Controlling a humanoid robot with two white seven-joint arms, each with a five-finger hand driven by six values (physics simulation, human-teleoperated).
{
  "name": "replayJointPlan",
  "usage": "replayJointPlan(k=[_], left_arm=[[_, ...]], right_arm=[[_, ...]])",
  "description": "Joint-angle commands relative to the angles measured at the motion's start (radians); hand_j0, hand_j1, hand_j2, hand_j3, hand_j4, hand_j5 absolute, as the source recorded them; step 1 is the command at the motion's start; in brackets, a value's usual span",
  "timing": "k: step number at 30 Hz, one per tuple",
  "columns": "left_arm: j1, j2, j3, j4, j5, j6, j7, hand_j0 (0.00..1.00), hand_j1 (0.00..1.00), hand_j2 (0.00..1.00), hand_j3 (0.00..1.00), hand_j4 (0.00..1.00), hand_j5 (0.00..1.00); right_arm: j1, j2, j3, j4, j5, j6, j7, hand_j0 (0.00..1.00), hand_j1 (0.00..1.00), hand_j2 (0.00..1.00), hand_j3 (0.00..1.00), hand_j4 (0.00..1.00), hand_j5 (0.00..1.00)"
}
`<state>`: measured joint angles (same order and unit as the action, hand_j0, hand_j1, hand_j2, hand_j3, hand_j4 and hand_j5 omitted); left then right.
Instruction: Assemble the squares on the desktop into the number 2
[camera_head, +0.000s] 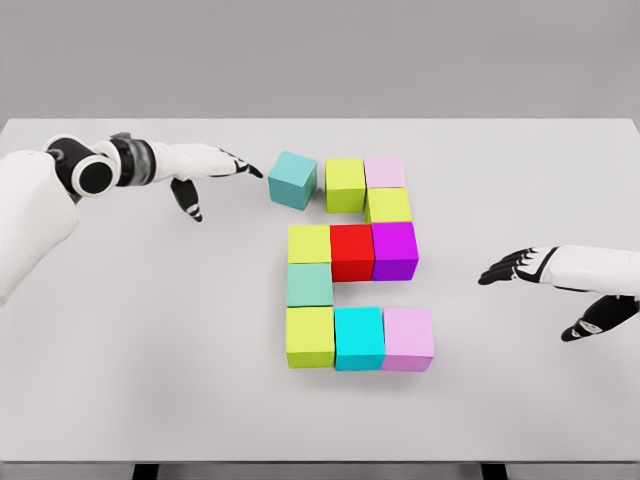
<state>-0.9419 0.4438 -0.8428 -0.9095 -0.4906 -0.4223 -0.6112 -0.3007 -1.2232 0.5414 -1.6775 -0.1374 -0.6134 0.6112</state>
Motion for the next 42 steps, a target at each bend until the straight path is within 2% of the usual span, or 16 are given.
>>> replayJointPlan(k=[1, 31, 42], left_arm=[[0.000, -0.004, 0.001, 0.003, 0.003, -0.003, 0.000, 1.00, 1.00, 1.00, 1.00, 1.00, 1.00], [0.008, 0.010, -0.016, -0.037, 0.014, -0.043, 0.000, 1.00, 1.00, 1.00, 1.00, 1.00, 1.00], [0.008, 0.013, -0.032, -0.055, 0.014, -0.043, 0.000, 1.00, 1.00, 1.00, 1.00, 1.00, 1.00]], right_arm=[[0.000, -0.001, 0.000, -0.001, -0.007, 0.003, 0.000, 1.00, 1.00, 1.00, 1.00, 1.00, 1.00], [0.000, 0.062, 0.000, 0.001, -0.002, 0.003, 0.000, 1.00, 1.00, 1.00, 1.00, 1.00, 1.00], [0.000, 0.062, 0.002, 0.002, 0.001, 0.003, 0.000, 1.00, 1.00, 1.00, 1.00, 1.00, 1.00]])
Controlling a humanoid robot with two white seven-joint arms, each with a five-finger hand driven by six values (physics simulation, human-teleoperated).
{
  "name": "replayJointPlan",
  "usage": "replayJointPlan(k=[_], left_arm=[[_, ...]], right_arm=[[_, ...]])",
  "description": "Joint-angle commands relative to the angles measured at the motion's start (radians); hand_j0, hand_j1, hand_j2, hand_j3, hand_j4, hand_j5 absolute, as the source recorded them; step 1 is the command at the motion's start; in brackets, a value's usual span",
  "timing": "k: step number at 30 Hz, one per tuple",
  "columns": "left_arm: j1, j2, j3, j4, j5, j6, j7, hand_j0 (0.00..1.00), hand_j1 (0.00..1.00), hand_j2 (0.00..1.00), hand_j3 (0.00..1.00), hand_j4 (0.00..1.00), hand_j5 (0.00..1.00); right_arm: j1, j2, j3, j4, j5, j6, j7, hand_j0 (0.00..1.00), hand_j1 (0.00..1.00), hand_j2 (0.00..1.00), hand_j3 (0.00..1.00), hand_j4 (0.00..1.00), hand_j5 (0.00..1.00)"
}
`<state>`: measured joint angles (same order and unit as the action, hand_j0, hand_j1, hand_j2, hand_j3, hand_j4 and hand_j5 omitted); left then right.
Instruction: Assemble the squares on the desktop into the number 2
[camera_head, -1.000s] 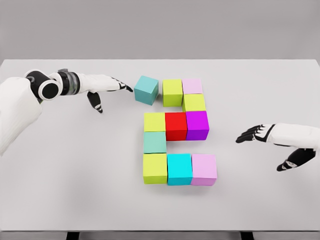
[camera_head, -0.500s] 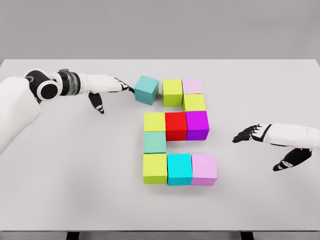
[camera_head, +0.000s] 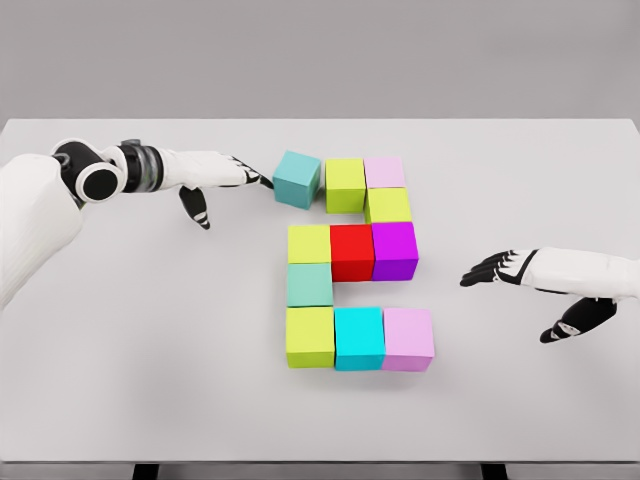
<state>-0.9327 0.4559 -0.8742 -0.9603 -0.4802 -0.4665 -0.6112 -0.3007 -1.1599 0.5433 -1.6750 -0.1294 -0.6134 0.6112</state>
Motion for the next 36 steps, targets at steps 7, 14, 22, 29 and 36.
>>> replayJointPlan(k=[7, 14, 22, 29, 36], left_arm=[[0.002, 0.010, 0.000, -0.031, 0.005, 0.002, 0.000, 1.00, 1.00, 1.00, 1.00, 1.00, 1.00], [0.000, 0.029, -0.003, -0.035, 0.006, 0.014, 0.000, 1.00, 1.00, 1.00, 1.00, 1.00, 1.00], [-0.011, 0.044, 0.000, -0.008, 0.000, 0.020, 0.000, 1.00, 1.00, 1.00, 1.00, 1.00, 1.00], [-0.037, 0.035, -0.028, 0.028, 0.006, 0.006, 0.000, 1.00, 1.00, 1.00, 1.00, 1.00, 1.00], [-0.282, 0.110, -0.514, 0.028, 0.459, 0.003, 0.000, 1.00, 1.00, 1.00, 1.00, 1.00, 1.00]], right_arm=[[0.000, -0.001, 0.000, 0.000, -0.007, 0.003, 0.000, 1.00, 1.00, 1.00, 1.00, 1.00, 1.00], [0.000, 0.014, -0.002, 0.000, -0.009, 0.003, 0.000, 1.00, 1.00, 1.00, 1.00, 1.00, 1.00], [0.000, 0.016, -0.002, 0.001, -0.009, 0.003, 0.000, 1.00, 1.00, 1.00, 1.00, 1.00, 1.00], [0.000, 0.016, -0.002, 0.000, -0.009, 0.003, 0.000, 1.00, 1.00, 1.00, 1.00, 1.00, 1.00], [-0.002, 0.016, 0.000, 0.000, -0.009, 0.003, 0.000, 1.00, 1.00, 1.00, 1.00, 1.00, 1.00]])
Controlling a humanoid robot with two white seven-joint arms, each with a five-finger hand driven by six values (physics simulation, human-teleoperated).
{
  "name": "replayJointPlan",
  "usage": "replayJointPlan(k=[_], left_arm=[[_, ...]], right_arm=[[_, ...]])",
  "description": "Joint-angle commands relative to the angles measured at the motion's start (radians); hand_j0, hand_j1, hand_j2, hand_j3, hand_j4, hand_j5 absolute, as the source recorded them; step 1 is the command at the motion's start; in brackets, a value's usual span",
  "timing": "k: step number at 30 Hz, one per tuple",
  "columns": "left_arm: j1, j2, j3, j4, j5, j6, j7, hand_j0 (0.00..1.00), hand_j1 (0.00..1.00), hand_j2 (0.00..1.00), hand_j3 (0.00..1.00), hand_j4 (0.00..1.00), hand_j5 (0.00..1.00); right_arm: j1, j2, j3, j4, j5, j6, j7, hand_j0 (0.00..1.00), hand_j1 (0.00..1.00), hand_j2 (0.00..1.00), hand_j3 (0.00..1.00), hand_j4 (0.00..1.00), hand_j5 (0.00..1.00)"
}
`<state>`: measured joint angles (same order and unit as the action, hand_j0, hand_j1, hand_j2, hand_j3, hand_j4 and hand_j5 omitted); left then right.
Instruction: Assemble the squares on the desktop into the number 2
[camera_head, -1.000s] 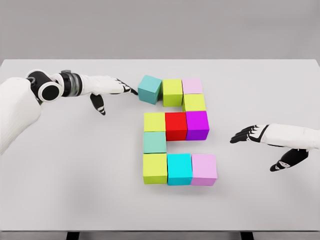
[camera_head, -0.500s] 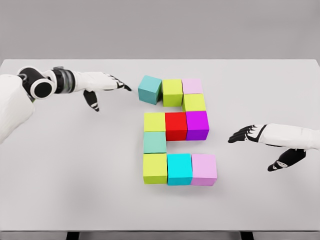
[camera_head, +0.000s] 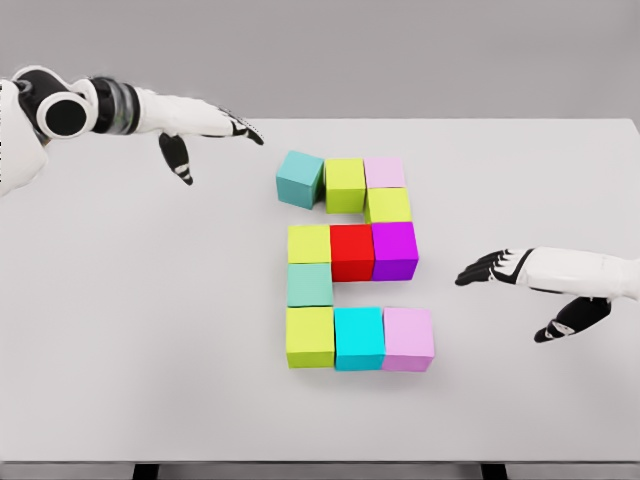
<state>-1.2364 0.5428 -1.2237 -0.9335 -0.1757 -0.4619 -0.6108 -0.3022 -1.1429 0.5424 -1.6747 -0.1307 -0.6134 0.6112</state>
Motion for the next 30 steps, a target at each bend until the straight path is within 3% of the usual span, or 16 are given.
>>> replayJointPlan(k=[1, 4, 8, 18, 30], left_arm=[[-0.008, 0.028, -0.218, 0.001, 0.228, 0.000, 0.000, 1.00, 1.00, 1.00, 1.00, 1.00, 1.00], [-0.051, 0.028, -0.246, 0.030, 0.317, 0.025, 0.000, 1.00, 1.00, 1.00, 1.00, 1.00, 1.00], [-0.052, 0.014, -0.244, 0.067, 0.328, 0.112, 0.000, 1.00, 1.00, 1.00, 1.00, 1.00, 1.00], [-0.038, -0.092, -0.246, 0.171, 0.271, 0.129, 0.000, 1.00, 1.00, 1.00, 1.00, 1.00, 1.00], [-0.034, -0.132, -0.250, 0.173, 0.219, 0.135, 0.000, 1.00, 1.00, 1.00, 1.00, 1.00, 1.00]], right_arm=[[0.000, -0.001, -0.001, 0.000, -0.007, 0.003, 0.000, 1.00, 1.00, 1.00, 1.00, 1.00, 1.00], [0.000, -0.001, 0.001, 0.000, -0.007, 0.003, 0.000, 1.00, 1.00, 1.00, 1.00, 1.00, 1.00], [0.000, -0.001, -0.001, 0.001, -0.007, 0.003, 0.000, 1.00, 1.00, 1.00, 1.00, 1.00, 1.00], [0.000, -0.001, -0.001, -0.002, -0.006, 0.003, 0.000, 1.00, 1.00, 1.00, 1.00, 1.00, 1.00], [0.000, -0.001, -0.001, 0.001, -0.006, 0.003, 0.000, 1.00, 1.00, 1.00, 1.00, 1.00, 1.00]])
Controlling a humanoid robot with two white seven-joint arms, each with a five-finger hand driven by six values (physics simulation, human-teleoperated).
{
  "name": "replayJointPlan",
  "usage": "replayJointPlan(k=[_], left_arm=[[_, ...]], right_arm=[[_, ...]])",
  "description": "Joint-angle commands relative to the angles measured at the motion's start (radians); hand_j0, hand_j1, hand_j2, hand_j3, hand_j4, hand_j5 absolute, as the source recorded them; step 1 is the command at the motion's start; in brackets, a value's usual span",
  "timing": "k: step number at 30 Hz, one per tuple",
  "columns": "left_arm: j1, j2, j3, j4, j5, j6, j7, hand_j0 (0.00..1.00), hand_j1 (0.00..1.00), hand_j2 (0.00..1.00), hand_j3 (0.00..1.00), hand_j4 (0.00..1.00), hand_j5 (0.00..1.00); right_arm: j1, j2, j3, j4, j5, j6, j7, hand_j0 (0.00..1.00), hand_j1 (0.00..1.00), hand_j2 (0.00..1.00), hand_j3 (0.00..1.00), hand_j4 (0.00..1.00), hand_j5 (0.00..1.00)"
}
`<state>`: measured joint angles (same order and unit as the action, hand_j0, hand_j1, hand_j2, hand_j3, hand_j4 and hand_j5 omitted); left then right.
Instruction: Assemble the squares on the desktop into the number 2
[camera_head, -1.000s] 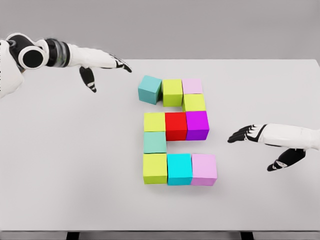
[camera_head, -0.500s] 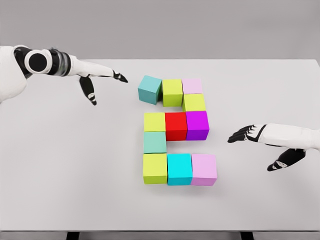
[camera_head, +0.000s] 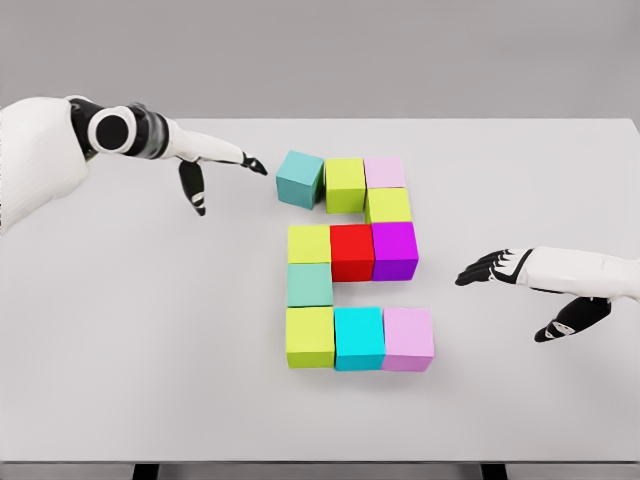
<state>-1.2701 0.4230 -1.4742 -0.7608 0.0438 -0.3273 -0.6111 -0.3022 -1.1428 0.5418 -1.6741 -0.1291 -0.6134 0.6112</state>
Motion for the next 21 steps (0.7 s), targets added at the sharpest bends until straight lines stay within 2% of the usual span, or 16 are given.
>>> replayJointPlan(k=[1, 15, 21], left_arm=[[0.000, -0.017, 0.000, 0.000, -0.002, 0.002, 0.000, 1.00, 1.00, 1.00, 1.00, 1.00, 1.00], [0.008, -0.006, -0.015, -0.011, -0.004, -0.004, 0.000, 1.00, 1.00, 1.00, 1.00, 1.00, 1.00], [0.006, 0.003, -0.021, -0.055, -0.004, -0.007, 0.000, 1.00, 1.00, 1.00, 1.00, 1.00, 1.00]], right_arm=[[0.000, -0.002, 0.000, -0.001, -0.007, 0.003, 0.000, 1.00, 1.00, 1.00, 1.00, 1.00, 1.00], [0.000, -0.002, 0.000, -0.001, -0.007, 0.003, 0.000, 1.00, 1.00, 1.00, 1.00, 1.00, 1.00], [0.000, -0.002, 0.000, -0.001, -0.007, 0.003, 0.000, 1.00, 1.00, 1.00, 1.00, 1.00, 1.00]])
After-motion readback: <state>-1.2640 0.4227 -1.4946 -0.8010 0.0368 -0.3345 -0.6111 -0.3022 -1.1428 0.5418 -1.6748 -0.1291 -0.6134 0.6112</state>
